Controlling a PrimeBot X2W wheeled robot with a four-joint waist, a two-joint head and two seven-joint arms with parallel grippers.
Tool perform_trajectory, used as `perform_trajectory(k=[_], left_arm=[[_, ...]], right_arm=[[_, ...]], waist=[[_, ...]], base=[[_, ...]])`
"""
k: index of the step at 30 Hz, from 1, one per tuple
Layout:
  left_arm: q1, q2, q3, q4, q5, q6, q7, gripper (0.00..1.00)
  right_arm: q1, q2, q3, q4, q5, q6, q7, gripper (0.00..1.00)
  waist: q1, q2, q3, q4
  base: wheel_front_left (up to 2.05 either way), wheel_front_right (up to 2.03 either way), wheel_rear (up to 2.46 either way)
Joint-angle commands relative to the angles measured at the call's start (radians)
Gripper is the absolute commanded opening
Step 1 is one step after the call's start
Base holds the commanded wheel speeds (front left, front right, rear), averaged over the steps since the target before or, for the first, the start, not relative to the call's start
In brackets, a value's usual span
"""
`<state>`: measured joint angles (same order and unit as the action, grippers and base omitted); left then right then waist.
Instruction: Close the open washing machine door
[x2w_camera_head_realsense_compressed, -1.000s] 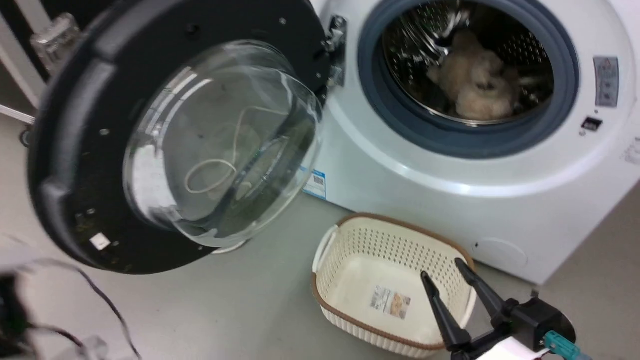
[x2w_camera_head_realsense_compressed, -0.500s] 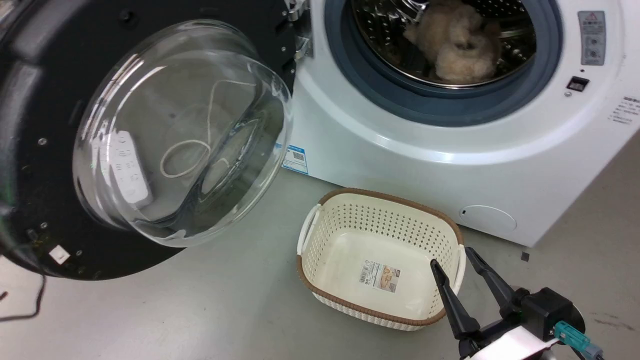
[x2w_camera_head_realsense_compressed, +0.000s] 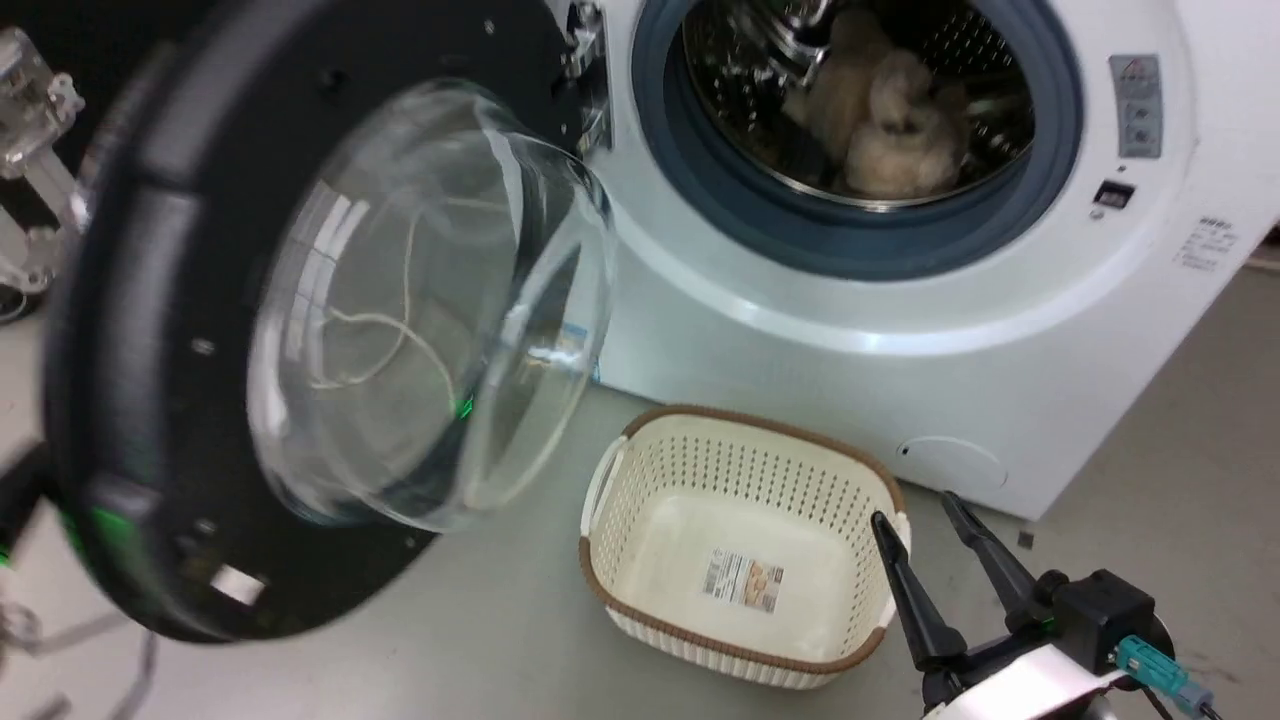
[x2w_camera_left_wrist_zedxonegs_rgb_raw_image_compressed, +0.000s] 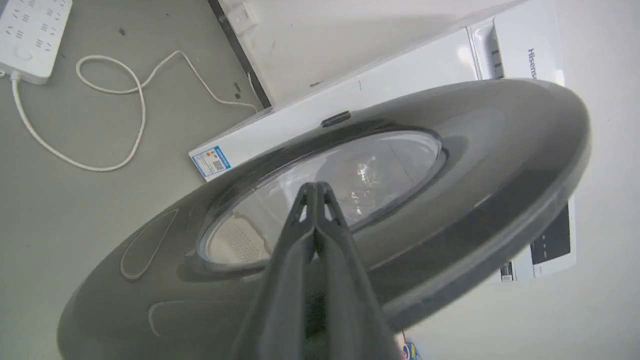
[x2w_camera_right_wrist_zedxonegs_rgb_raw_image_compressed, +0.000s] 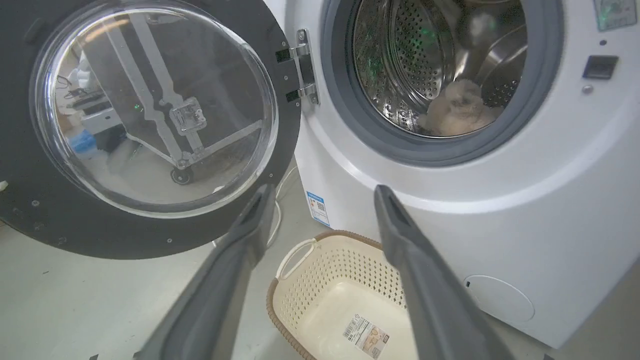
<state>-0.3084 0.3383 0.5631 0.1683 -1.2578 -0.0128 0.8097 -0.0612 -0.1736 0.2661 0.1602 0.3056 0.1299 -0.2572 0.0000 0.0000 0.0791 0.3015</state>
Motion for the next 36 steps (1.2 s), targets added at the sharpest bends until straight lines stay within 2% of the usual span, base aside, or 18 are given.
perform_trajectory(k=[1, 8, 9, 12, 16, 19, 27, 36], left_arm=[[0.037, -0.024, -0.01, -0.023, -0.009, -0.006, 0.016, 0.0], [0.211, -0.165, -0.073, -0.175, -0.024, -0.016, 0.058, 0.0], [0.275, -0.229, -0.127, -0.223, -0.014, -0.026, 0.063, 0.0], [0.331, -0.271, -0.199, -0.265, -0.016, -0.023, 0.046, 0.0], [0.378, -0.286, -0.306, -0.289, -0.05, -0.023, -0.013, 0.0], [0.376, -0.287, -0.399, -0.268, -0.124, -0.026, -0.101, 0.0], [0.271, -0.288, -0.601, -0.168, -0.243, -0.065, -0.294, 0.0], [0.016, -0.288, -0.692, -0.015, -0.306, -0.089, -0.489, 0.0]], right_arm=[[0.011, 0.008, -0.007, 0.005, 0.004, 0.001, -0.005, 1.0], [0.028, 0.017, -0.043, 0.009, -0.003, 0.001, -0.005, 1.0], [0.039, 0.021, -0.069, 0.009, -0.006, 0.001, -0.005, 1.0], [0.045, 0.021, -0.084, 0.009, -0.011, 0.001, -0.005, 1.0], [0.042, 0.017, -0.092, 0.004, -0.017, 0.001, -0.004, 1.0], [0.033, 0.011, -0.097, -0.003, -0.017, 0.001, -0.003, 1.0], [0.002, 0.003, -0.103, -0.013, -0.01, 0.001, -0.001, 1.0], [-0.045, 0.013, -0.108, -0.007, 0.007, 0.001, -0.004, 1.0]], waist=[[0.0, 0.0, -0.022, -0.008], [0.0, 0.0, -0.079, -0.055], [0.0, 0.0, -0.092, -0.084], [0.0, 0.0, -0.096, -0.124], [0.0, 0.0, -0.077, -0.191], [0.0, 0.0, -0.049, -0.248], [0.0, 0.0, 0.048, -0.412], [0.0, 0.0, 0.157, -0.569]], base=[[0.0, 0.0, 0.0], [0.0, 0.0, 0.0], [0.0, 0.0, 0.0], [0.0, 0.0, 0.0], [0.0, 0.0, 0.0], [0.0, 0.0, 0.0], [0.0, 0.0, 0.0], [0.0, 0.0, 0.0]])
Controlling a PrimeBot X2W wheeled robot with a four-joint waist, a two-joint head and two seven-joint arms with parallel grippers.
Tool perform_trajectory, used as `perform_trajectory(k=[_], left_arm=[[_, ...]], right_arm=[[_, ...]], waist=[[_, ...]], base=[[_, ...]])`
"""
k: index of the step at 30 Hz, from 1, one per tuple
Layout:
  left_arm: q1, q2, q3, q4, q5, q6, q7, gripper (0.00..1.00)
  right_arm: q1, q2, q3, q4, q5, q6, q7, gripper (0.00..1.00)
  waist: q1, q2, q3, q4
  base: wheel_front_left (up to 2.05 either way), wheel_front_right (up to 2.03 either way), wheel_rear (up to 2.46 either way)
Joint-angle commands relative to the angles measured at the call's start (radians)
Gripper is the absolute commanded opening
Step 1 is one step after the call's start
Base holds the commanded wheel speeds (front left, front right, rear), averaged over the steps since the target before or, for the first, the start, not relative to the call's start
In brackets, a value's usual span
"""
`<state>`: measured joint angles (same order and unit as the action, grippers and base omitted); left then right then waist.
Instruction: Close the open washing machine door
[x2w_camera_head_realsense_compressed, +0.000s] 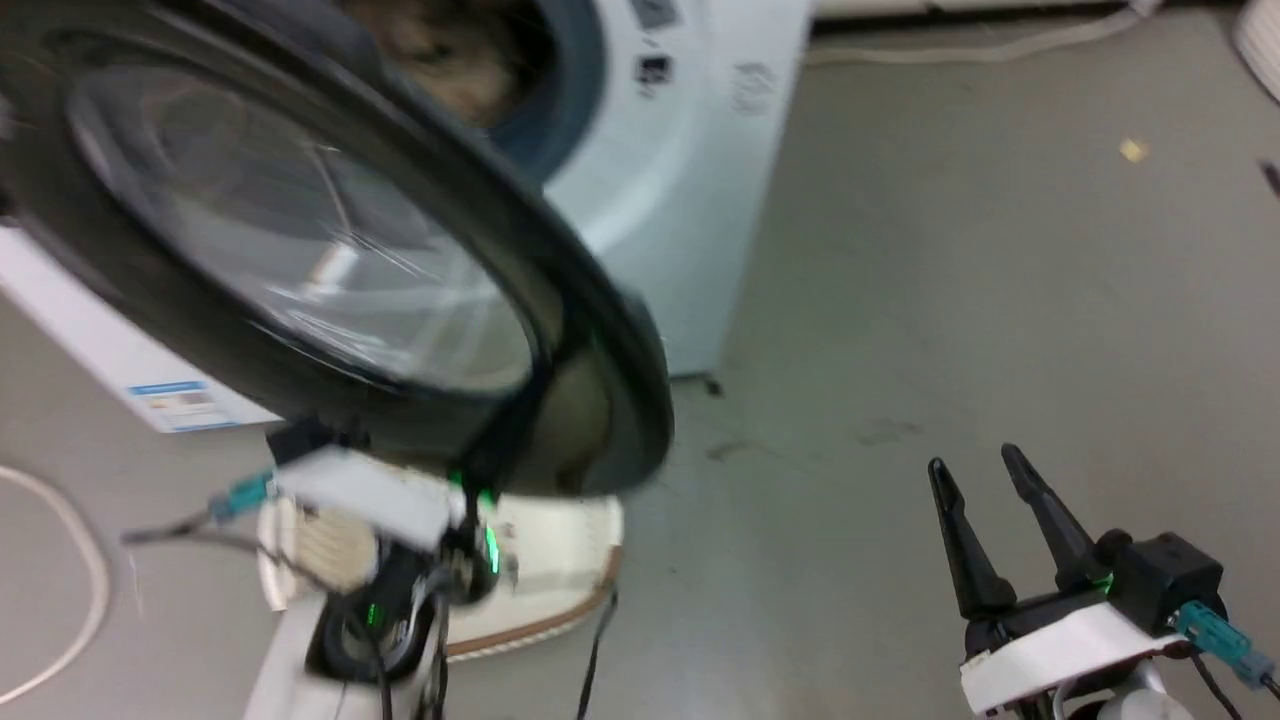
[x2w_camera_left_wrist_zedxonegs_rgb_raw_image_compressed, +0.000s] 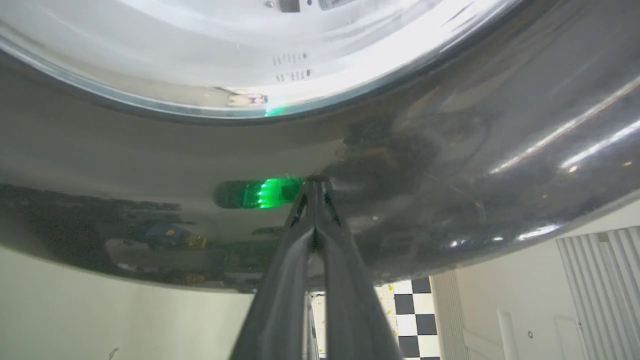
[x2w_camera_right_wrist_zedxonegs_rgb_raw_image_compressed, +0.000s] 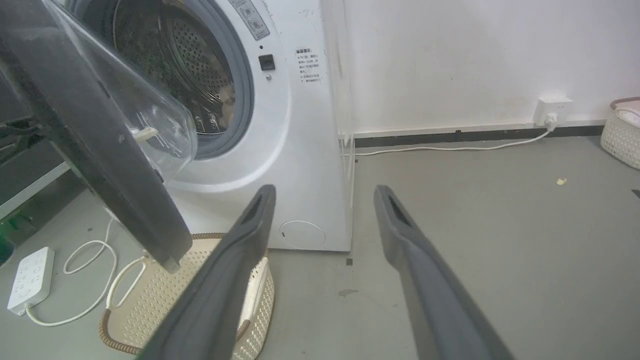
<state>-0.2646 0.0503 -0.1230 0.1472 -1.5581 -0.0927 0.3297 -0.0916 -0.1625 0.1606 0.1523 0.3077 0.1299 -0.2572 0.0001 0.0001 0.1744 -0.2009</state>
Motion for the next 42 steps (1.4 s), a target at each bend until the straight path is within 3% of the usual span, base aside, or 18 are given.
perform_trajectory(k=[1, 10, 17, 19, 24, 29, 34, 36, 39, 42], left_arm=[[-0.063, 0.0, -0.01, 0.03, -0.011, -0.01, -0.034, 0.0], [-0.344, 0.0, -0.012, 0.299, -0.068, -0.02, -0.252, 0.0], [-0.359, 0.0, -0.049, 0.362, -0.078, -0.037, -0.266, 0.0], [-0.325, 0.002, -0.059, 0.335, -0.062, -0.037, -0.271, 1.0], [-0.172, 0.035, -0.103, 0.185, 0.015, -0.038, -0.292, 1.0], [0.004, 0.142, -0.164, 0.036, 0.188, -0.038, -0.408, 1.0], [0.111, 0.283, -0.214, 0.034, 0.519, -0.034, -0.577, 1.0], [0.131, 0.316, -0.202, 0.041, 0.697, 0.014, -0.589, 1.0], [0.167, 0.298, -0.13, -0.024, 0.93, 0.085, -0.591, 1.0], [0.224, 0.258, -0.067, -0.089, 1.089, 0.117, -0.591, 1.0]], right_arm=[[-0.019, 0.004, -0.001, 0.003, 0.007, 0.001, -0.004, 1.0], [-0.044, 0.03, 0.013, 0.005, 0.011, 0.001, -0.004, 1.0], [-0.029, 0.027, -0.01, -0.003, -0.003, 0.001, -0.004, 1.0], [-0.02, 0.024, -0.016, -0.011, -0.012, 0.001, -0.004, 1.0], [0.014, 0.018, -0.034, -0.028, -0.021, 0.001, -0.004, 1.0], [0.056, 0.013, -0.053, -0.05, -0.023, 0.001, -0.004, 1.0], [0.089, 0.007, -0.053, -0.057, -0.03, 0.001, -0.004, 1.0], [0.099, 0.003, -0.05, -0.063, -0.031, 0.001, -0.004, 1.0], [0.113, -0.002, -0.045, -0.072, -0.032, 0.001, -0.004, 1.0], [0.125, -0.005, -0.039, -0.077, -0.034, 0.001, -0.004, 1.0]], waist=[[-0.0001, -0.0001, 0.07, -0.078], [-0.0001, -0.0001, 0.098, -0.133], [-0.0001, -0.0001, 0.062, -0.086], [-0.0001, -0.0001, 0.043, -0.063], [-0.0001, -0.0001, -0.015, 0.016], [-0.0001, -0.0001, -0.074, 0.099], [-0.0001, -0.0001, -0.12, 0.162], [-0.0001, -0.0001, -0.133, 0.183], [-0.0001, -0.0001, -0.149, 0.212], [-0.0001, -0.0001, -0.163, 0.236]], base=[[0.0, 0.0, 0.0], [0.0, 0.0, 0.0], [0.0, 0.0, 0.0], [0.0, 0.0, 0.0], [0.0, 0.0, 0.0], [0.0, 0.0, 0.0], [0.0, 0.0, 0.0], [0.0, 0.0, 0.0], [0.0, 0.0, 0.0], [0.0, 0.0, 0.0]])
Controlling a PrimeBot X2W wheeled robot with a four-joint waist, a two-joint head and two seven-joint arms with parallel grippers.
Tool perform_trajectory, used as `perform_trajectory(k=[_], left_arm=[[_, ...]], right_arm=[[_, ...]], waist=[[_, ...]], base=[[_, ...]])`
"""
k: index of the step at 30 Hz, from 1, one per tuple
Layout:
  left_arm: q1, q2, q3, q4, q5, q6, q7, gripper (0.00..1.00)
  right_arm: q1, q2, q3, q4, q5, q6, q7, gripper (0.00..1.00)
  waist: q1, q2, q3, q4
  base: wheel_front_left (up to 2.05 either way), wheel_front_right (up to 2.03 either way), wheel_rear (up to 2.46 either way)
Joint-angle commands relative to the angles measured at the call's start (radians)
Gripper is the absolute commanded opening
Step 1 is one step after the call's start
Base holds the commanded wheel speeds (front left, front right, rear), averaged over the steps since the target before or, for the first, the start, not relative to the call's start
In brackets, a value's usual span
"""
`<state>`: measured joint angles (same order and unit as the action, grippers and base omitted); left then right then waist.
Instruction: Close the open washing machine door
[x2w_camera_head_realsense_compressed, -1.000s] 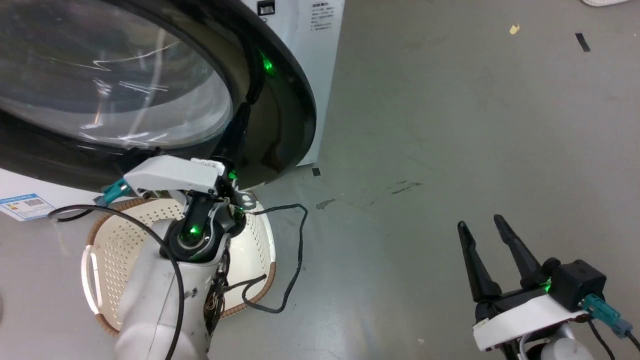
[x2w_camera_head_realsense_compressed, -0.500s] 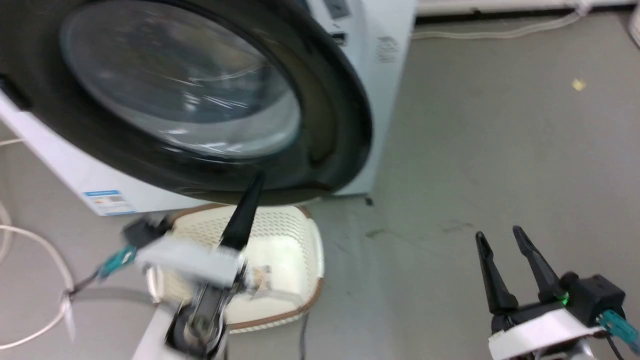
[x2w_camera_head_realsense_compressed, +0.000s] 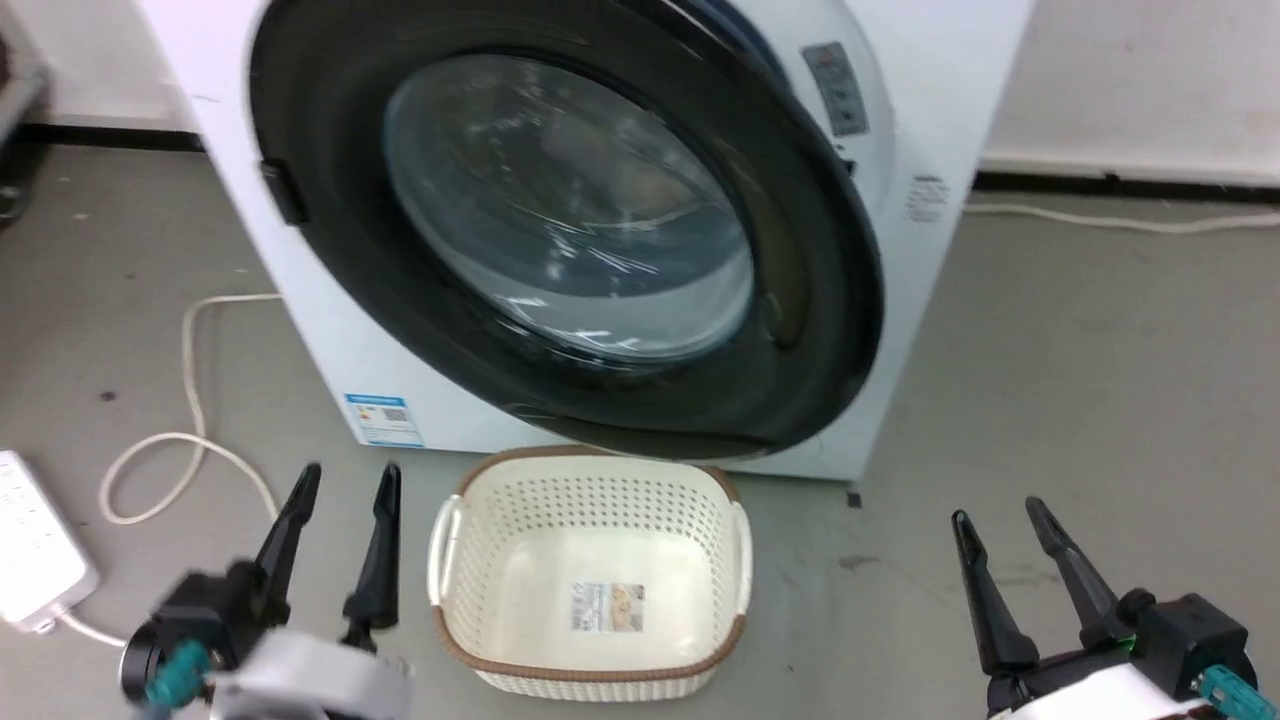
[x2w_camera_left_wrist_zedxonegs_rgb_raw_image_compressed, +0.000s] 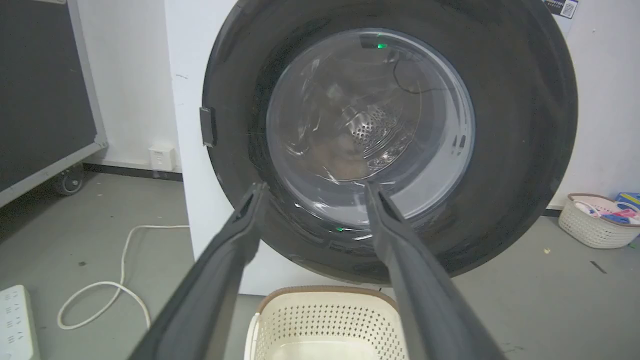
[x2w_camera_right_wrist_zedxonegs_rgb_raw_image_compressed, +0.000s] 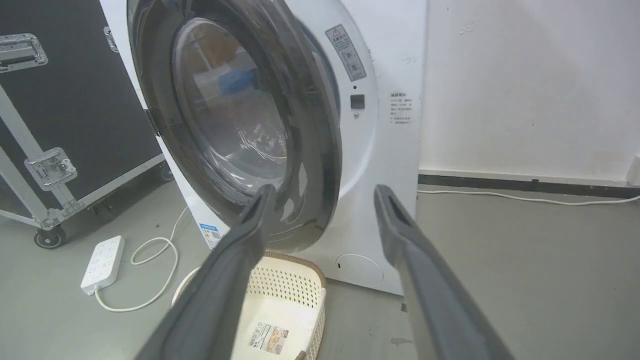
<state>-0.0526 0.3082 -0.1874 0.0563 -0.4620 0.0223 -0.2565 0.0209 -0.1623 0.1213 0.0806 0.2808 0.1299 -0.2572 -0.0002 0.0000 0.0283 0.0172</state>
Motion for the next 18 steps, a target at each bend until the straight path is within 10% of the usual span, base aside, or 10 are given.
perform_trajectory(k=[1, 8, 9, 10, 12, 18], left_arm=[[0.031, -0.01, 0.013, -0.009, 0.039, 0.008, -0.005, 1.0], [0.119, -0.087, 0.067, -0.069, 0.239, 0.015, -0.005, 1.0], [0.125, -0.091, 0.067, -0.069, 0.26, 0.011, -0.005, 1.0], [0.127, -0.093, 0.063, -0.067, 0.282, 0.008, -0.005, 1.0], [0.129, -0.103, 0.057, -0.066, 0.311, -0.001, -0.005, 1.0], [0.094, -0.139, 0.056, -0.08, 0.359, -0.01, -0.005, 1.0]], right_arm=[[0.016, -0.007, 0.004, -0.005, -0.007, 0.001, -0.004, 1.0], [0.018, -0.023, 0.039, 0.007, -0.014, 0.001, -0.004, 1.0], [0.014, -0.027, 0.044, 0.012, -0.016, 0.001, -0.004, 0.78], [0.007, -0.031, 0.049, 0.016, -0.017, 0.001, -0.004, 0.35], [-0.01, -0.042, 0.066, 0.017, -0.02, 0.001, -0.004, 0.0], [-0.126, -0.108, 0.134, -0.012, -0.005, 0.001, 0.015, 0.0]], waist=[[0.0002, 0.0, -0.02, 0.025], [0.0002, 0.0, -0.025, 0.071], [0.0002, 0.0, -0.021, 0.078], [0.0002, 0.0, -0.015, 0.085], [0.0002, 0.0, -0.001, 0.099], [0.0002, 0.0, 0.086, 0.137]], base=[[0.0, 0.0, 0.0], [0.0, 0.0, 0.0], [0.0, 0.0, 0.0], [0.0, 0.0, 0.0], [0.0, 0.0, 0.0], [0.0, 0.0, 0.0]])
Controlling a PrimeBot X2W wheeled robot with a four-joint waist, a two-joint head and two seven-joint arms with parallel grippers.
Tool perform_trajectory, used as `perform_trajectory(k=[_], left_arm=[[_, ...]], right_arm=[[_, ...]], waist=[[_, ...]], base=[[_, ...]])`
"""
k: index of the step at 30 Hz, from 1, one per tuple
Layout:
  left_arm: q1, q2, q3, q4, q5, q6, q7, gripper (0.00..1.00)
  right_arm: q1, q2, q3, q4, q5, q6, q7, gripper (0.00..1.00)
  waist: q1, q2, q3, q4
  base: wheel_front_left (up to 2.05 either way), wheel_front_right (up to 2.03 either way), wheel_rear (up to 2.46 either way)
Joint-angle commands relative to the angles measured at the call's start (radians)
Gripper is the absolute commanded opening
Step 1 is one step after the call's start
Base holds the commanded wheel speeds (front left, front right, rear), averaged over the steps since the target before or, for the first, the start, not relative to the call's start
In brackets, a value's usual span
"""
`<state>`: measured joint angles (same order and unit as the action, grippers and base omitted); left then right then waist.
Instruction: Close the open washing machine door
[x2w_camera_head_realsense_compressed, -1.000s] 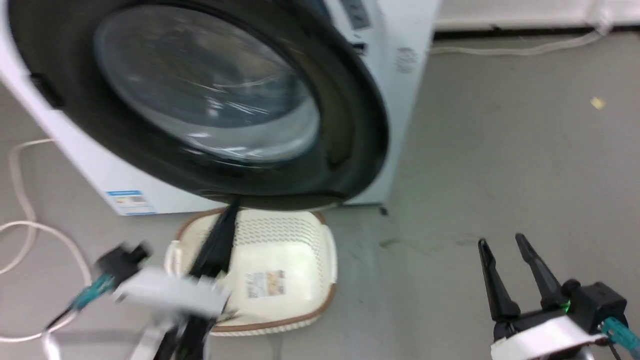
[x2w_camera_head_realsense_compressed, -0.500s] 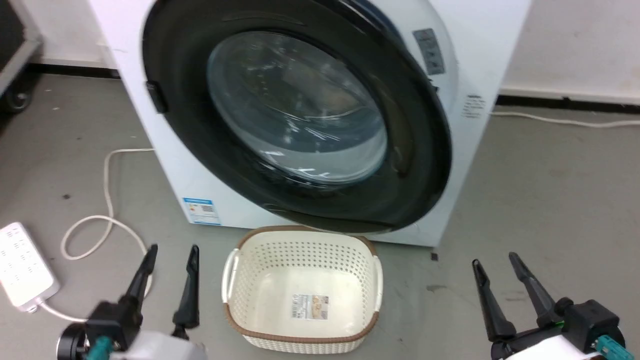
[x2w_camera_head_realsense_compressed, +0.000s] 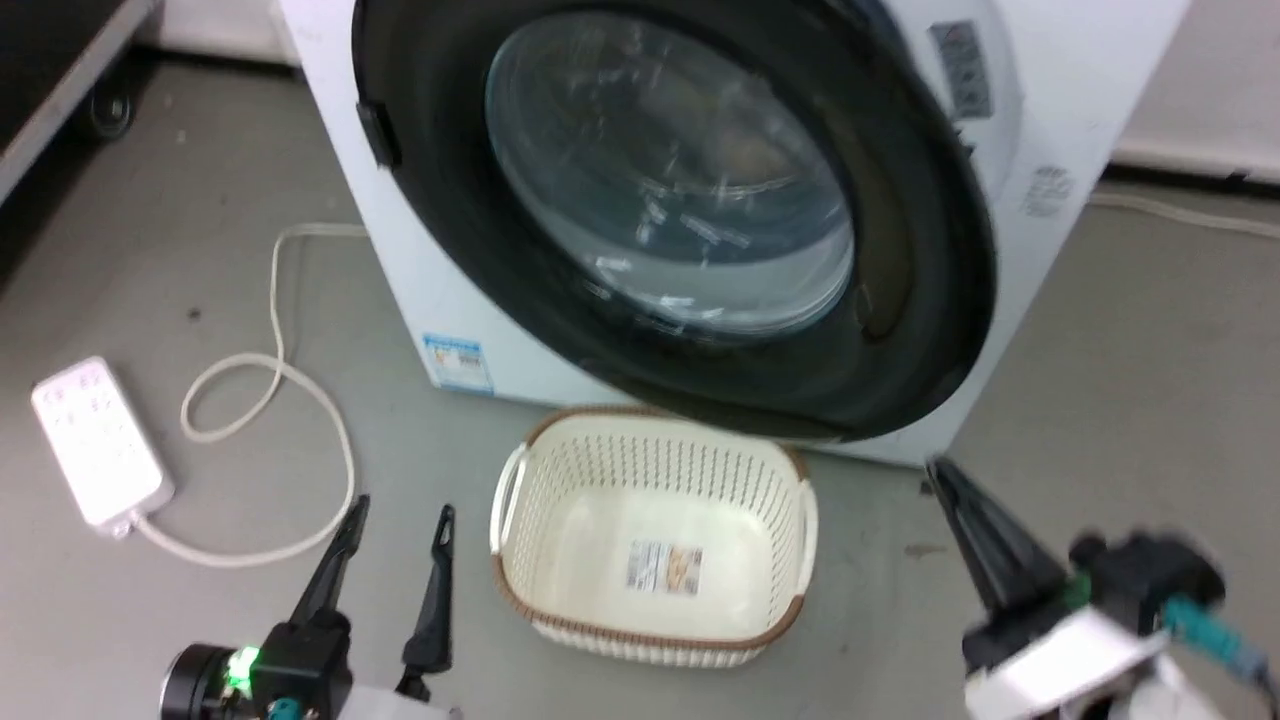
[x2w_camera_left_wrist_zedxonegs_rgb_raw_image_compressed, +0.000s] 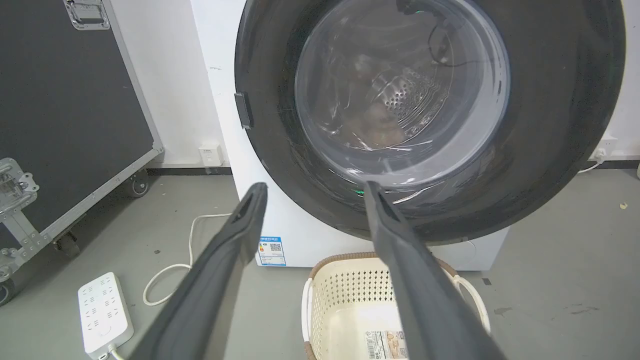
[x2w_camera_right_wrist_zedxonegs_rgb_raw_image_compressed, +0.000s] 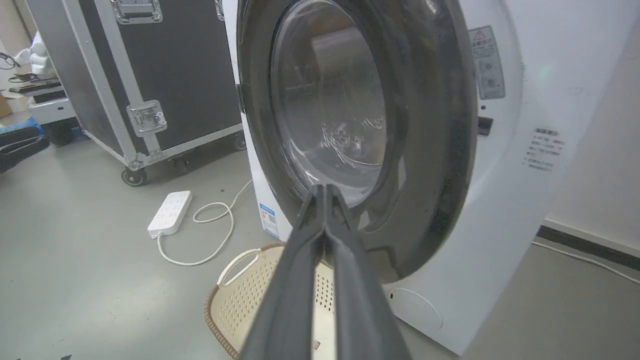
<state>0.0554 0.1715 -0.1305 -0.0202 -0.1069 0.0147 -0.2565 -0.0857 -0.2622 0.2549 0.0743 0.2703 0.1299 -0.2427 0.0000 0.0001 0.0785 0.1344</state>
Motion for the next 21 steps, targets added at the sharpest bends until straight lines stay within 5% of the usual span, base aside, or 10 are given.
perform_trajectory(k=[1, 10, 21], left_arm=[[-0.024, -0.009, -0.003, -0.005, 0.009, -0.005, -0.005, 1.0], [-0.11, -0.063, -0.027, 0.006, 0.039, -0.021, -0.005, 1.0], [-0.159, -0.096, -0.037, 0.0, 0.049, -0.023, -0.005, 1.0]], right_arm=[[-0.05, -0.025, 0.013, -0.01, 0.012, 0.001, 0.01, 0.0], [-0.333, -0.183, 0.066, 0.061, 0.123, 0.001, 0.116, 0.0], [-0.567, -0.246, 0.02, 0.261, 0.215, 0.001, 0.172, 0.0]], waist=[[0.0, -0.0001, 0.054, 0.026], [0.0, -0.0001, 0.18, 0.089], [0.0, -0.0001, 0.258, 0.146]], base=[[0.0, 0.0, 0.0], [0.0, 0.0, 0.0], [0.0, 0.0, 0.0]])
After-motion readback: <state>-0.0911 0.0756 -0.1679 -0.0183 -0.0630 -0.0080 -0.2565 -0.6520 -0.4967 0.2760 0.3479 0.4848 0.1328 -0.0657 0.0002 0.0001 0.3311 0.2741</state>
